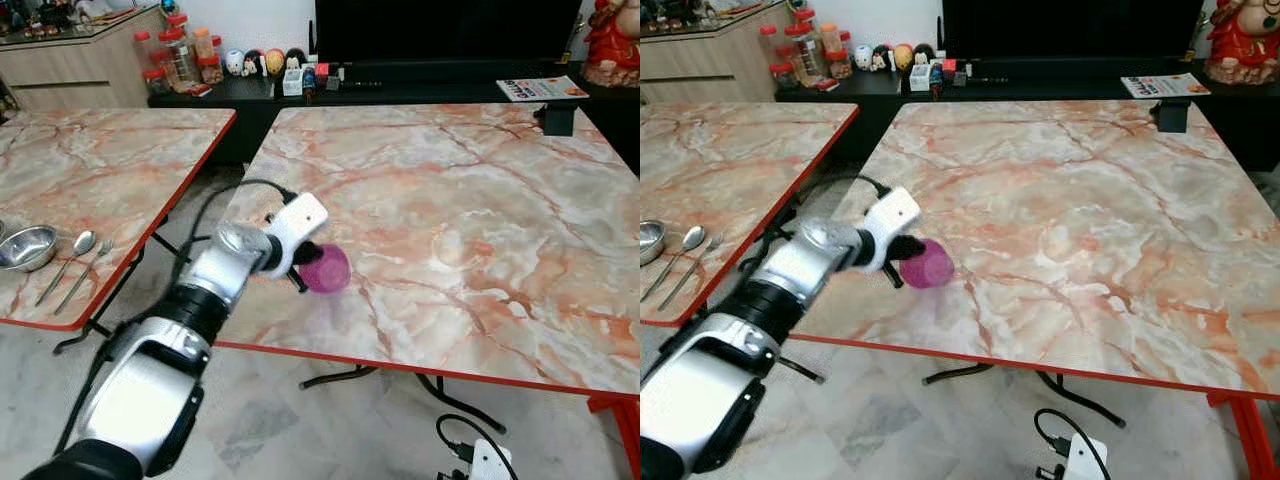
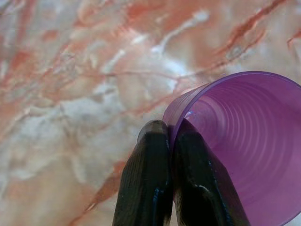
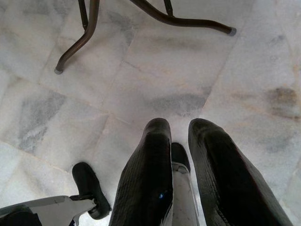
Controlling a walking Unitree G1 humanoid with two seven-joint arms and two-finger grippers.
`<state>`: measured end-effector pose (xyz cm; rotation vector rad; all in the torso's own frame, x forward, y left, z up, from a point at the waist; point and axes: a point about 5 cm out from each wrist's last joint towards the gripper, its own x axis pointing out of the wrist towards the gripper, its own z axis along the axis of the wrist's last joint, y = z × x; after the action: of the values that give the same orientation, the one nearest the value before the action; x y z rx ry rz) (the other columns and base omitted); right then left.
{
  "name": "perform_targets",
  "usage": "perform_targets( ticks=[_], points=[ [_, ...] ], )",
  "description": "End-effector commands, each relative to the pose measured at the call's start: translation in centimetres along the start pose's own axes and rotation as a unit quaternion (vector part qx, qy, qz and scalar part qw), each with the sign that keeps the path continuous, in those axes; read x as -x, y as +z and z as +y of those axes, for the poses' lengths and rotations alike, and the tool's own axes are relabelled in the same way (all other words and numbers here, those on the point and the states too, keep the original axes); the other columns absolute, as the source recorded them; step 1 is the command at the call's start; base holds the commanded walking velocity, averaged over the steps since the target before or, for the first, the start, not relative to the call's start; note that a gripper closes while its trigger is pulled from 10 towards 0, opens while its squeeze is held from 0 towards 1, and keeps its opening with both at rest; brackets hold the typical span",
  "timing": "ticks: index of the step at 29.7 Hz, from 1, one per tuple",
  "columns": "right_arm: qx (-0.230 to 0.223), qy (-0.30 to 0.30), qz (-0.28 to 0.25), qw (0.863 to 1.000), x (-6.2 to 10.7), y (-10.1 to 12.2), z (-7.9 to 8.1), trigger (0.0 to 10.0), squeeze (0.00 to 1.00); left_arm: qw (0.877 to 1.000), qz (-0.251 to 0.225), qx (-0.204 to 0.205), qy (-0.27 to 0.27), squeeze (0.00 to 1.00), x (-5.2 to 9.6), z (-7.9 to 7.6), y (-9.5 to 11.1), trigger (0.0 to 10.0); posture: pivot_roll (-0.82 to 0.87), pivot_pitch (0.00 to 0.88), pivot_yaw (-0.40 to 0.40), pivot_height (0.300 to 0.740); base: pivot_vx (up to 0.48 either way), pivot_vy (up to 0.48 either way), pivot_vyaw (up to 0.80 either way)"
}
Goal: Setting the table
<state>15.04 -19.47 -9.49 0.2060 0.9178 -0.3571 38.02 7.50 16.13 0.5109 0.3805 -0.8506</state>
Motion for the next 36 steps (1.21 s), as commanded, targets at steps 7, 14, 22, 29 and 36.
perform_targets(
  ticks=[7,14,22,29,36],
  points=[
    [-0.012,-0.004,0.003,1.000,0.1,-0.2,0.0,10.0,0.00,1.000,0.005,-0.024,0.017,0.47,-0.2,0.6,1.0,10.0,-0.02,0.000,0.096,0.740,0.000,0.000,0.00],
    [-0.012,-0.003,0.003,1.000,0.1,-0.3,0.0,10.0,0.00,0.999,-0.003,-0.022,0.026,0.93,-0.1,1.0,1.4,10.0,-0.01,0.000,0.094,0.740,0.000,0.000,0.00],
    [-0.014,-0.003,0.004,1.000,0.1,-0.3,0.1,10.0,0.00,0.999,-0.008,-0.023,0.034,0.00,0.2,1.5,1.7,10.0,-0.01,0.000,0.095,0.740,0.000,0.000,0.00],
    [-0.014,-0.002,0.003,1.000,0.1,-0.2,0.2,10.0,0.00,0.999,-0.009,-0.015,0.029,1.00,0.0,1.4,1.5,10.0,-0.01,0.000,0.094,0.740,0.000,0.000,0.00],
    [-0.014,-0.003,0.003,1.000,0.1,-0.3,0.1,10.0,0.00,1.000,-0.008,0.006,0.002,0.00,-0.1,0.9,1.0,10.0,-0.01,0.000,0.095,0.740,0.000,0.000,0.00]
  ],
)
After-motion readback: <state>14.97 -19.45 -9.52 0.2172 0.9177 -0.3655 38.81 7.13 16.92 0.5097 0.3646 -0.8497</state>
